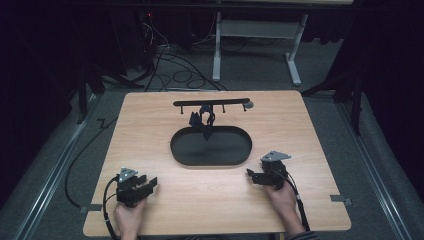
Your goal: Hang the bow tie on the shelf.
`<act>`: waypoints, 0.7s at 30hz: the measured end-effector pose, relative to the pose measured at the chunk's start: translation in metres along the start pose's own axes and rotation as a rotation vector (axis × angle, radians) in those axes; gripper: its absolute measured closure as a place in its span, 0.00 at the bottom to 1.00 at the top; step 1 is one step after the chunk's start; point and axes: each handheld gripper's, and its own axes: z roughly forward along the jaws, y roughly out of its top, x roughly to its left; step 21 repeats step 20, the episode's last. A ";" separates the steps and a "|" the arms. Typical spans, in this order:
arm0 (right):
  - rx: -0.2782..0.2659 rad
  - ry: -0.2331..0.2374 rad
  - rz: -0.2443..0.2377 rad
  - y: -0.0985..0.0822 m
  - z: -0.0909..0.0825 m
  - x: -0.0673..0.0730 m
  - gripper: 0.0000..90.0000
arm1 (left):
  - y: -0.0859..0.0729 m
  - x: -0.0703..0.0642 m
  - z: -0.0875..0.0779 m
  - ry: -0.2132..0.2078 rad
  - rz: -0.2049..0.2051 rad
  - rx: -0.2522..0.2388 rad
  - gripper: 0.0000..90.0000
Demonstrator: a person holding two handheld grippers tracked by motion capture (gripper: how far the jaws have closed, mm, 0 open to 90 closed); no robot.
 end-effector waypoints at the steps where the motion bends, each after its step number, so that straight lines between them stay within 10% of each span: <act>1: 0.000 0.000 0.000 0.000 0.000 0.000 0.32 | 0.000 0.000 0.000 0.005 0.001 0.000 0.55; 21: 0.001 0.000 -0.001 0.000 0.000 0.000 0.32 | -0.001 -0.013 0.006 0.088 0.123 0.002 0.47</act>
